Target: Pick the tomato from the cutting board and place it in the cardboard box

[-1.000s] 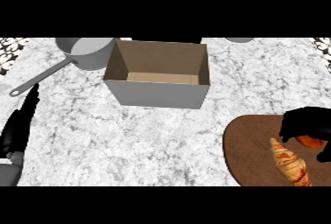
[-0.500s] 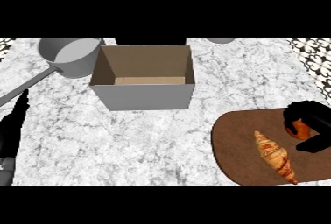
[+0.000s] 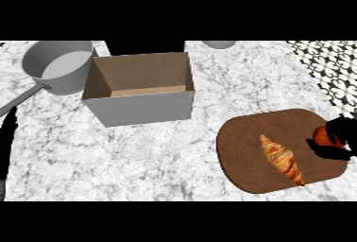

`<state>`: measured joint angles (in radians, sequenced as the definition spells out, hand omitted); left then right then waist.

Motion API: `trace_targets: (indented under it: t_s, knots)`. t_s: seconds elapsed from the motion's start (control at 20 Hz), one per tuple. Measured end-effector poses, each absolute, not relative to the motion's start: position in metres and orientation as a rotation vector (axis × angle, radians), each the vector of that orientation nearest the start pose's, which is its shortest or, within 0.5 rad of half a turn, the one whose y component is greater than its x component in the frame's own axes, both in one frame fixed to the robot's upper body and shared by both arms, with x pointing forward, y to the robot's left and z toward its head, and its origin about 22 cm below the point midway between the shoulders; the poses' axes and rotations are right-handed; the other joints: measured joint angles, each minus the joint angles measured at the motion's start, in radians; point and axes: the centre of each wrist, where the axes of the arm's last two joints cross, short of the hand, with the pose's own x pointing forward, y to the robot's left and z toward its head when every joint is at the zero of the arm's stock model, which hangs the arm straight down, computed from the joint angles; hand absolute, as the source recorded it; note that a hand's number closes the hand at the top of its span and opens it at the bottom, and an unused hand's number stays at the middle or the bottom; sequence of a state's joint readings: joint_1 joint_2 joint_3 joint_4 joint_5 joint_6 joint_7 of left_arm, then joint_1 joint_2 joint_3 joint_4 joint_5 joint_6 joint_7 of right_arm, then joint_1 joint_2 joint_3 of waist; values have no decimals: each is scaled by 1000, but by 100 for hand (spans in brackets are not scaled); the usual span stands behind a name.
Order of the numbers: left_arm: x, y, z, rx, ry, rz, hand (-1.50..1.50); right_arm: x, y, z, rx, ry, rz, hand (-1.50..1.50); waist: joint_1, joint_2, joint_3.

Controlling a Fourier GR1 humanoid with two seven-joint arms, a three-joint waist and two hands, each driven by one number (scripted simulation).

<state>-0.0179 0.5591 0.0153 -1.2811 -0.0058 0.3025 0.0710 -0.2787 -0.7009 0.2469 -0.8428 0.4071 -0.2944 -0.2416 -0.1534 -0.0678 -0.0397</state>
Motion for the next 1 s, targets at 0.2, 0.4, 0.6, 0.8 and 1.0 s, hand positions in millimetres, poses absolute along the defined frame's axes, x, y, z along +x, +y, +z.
trace_targets:
  t_s: [0.2,0.4,0.6,0.8,1.0]
  knots:
    - [235,392,5,752,-1253,-134,0,289,-395,-6,-1098,-1245,801,150,8,-1,7]
    - [236,390,6,743,-1262,-148,0,309,-349,5,-1169,-1332,725,150,32,4,12]
    - [238,385,6,726,-1275,-164,0,324,-296,19,-1185,-1398,664,150,59,10,16]
    - [243,380,8,708,-1294,-178,0,340,-230,46,-1162,-1453,585,150,87,20,21]
    - [246,373,8,681,-1309,-192,0,350,-161,86,-1151,-1475,497,150,113,28,25]
